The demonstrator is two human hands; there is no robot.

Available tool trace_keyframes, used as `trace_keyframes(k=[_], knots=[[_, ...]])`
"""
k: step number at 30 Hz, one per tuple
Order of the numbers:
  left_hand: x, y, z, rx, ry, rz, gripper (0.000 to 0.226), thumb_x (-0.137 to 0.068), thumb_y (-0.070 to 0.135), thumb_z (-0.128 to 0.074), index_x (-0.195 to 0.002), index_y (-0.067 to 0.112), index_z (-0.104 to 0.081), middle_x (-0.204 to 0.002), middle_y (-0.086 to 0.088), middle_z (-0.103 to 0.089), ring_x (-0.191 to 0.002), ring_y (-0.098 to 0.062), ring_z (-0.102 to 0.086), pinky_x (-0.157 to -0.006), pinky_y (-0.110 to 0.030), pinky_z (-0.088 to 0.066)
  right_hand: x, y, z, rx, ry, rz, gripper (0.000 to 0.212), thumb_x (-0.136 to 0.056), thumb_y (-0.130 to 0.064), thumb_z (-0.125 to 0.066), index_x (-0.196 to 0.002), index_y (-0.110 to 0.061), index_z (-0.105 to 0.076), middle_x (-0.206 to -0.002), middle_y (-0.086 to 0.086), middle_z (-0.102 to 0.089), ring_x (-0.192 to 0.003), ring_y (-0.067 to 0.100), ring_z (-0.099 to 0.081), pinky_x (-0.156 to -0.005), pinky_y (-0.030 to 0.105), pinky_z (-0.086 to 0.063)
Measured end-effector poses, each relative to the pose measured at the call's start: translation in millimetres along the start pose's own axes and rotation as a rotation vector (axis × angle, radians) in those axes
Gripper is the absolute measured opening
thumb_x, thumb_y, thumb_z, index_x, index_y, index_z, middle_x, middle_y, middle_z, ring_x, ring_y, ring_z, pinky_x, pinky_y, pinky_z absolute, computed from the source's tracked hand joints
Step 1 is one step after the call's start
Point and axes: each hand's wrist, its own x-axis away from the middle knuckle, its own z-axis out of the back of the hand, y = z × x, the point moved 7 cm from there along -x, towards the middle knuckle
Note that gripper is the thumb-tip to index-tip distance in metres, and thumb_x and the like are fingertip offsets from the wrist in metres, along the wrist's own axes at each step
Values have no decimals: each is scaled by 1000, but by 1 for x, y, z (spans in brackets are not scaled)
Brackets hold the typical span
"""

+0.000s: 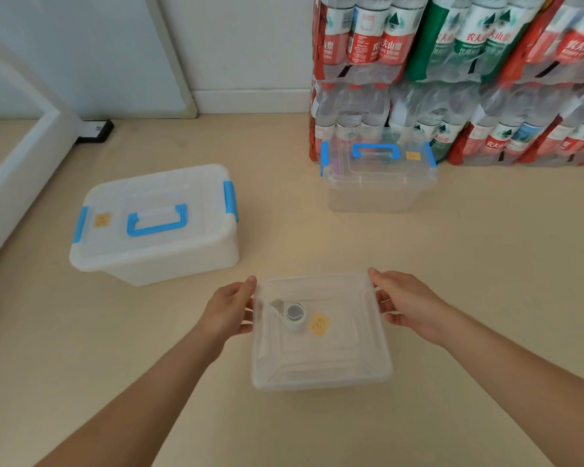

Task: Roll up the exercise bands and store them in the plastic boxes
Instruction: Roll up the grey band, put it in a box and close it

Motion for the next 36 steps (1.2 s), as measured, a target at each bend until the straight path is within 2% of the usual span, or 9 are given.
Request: trace_keyframes(k=[4, 11, 17, 21, 23, 26, 29, 33, 36], knots=[[-14, 0, -6, 62, 64, -24, 33, -95, 38, -51, -91, 6, -59, -78, -7, -60, -65, -21, -58, -55, -24, -52, -13, 1, -4, -13, 39, 36, 26, -93, -43, -52, -81, -20, -56, -78, 1, -58, -66, 17, -50, -58, 27, -40], [-25, -7, -7, 64, 150, -61, 27, -95, 33, -52, -76, 15, -56, -71, -2, -53, -69, -20, -49, -68, -36, -44, -24, -4, -4, -8, 150, 206, 23, -94, -28, -54, -79, -12, -55, -75, 8, -45, -67, 20, -41, -59, 30, -41], [-14, 2, -18, 187, 0, 26, 34, -98, 39, -44, -103, 11, -61, -85, -6, -67, -75, -20, -63, -73, -34, -52, -41, -10, 7, -18, 256, 267, 28, -94, -32, -54, -85, -5, -57, -72, 5, -50, -67, 19, -44, -67, 34, -38], [7, -5, -18, -8, -117, 65, 29, -93, 45, -49, -110, 24, -60, -102, -6, -69, -84, -17, -67, -74, -34, -55, -56, -17, 20, -57, 295, 255, 27, -93, -37, -53, -77, -15, -54, -74, 6, -54, -69, 21, -48, -66, 37, -42], [16, -8, -15, -125, -217, 48, 44, -81, 44, -66, -121, 37, -50, -108, -1, -67, -87, -13, -68, -82, -34, -54, -62, -24, 23, -51, 310, 257, 28, -92, -40, -53, -76, -17, -54, -75, 5, -55, -71, 21, -49, -69, 36, -42], [21, -6, -18, -251, -234, -94, 93, -74, 18, -79, -134, 54, -18, -115, 8, -58, -83, -10, -69, -78, -27, -55, -70, -37, 24, -56, 317, 258, 23, -94, -37, -52, -79, -20, -56, -81, 4, -58, -73, 20, -51, -70, 35, -42], [13, 2, -23, -320, -148, -232, 94, -72, 11, -80, -138, 52, -26, -111, 7, -57, -76, -15, -67, -76, -32, -58, -69, -45, 20, -138, 250, 195, 11, -93, -34, -53, -96, -23, -55, -93, 8, -62, -72, 22, -55, -65, 34, -44], [-5, 18, -37, -371, -140, -287, 92, -75, 11, -78, -140, 47, -24, -109, 10, -56, -74, -13, -67, -73, -26, -57, -42, -56, 28, 294, 269, 279, 50, -81, -38, -67, -124, -32, -42, -122, 6, -47, -103, 22, -54, -90, 33, -43], [-24, 39, -57, -391, -137, -324, 93, -78, 16, -76, -144, 40, -16, -111, 14, -54, -71, -5, -66, -69, -20, -53, -17, -59, 26, 720, 251, 363, 71, -75, -53, -67, -135, -41, -33, -147, 2, -24, -134, 24, -27, -107, 32, -27]])
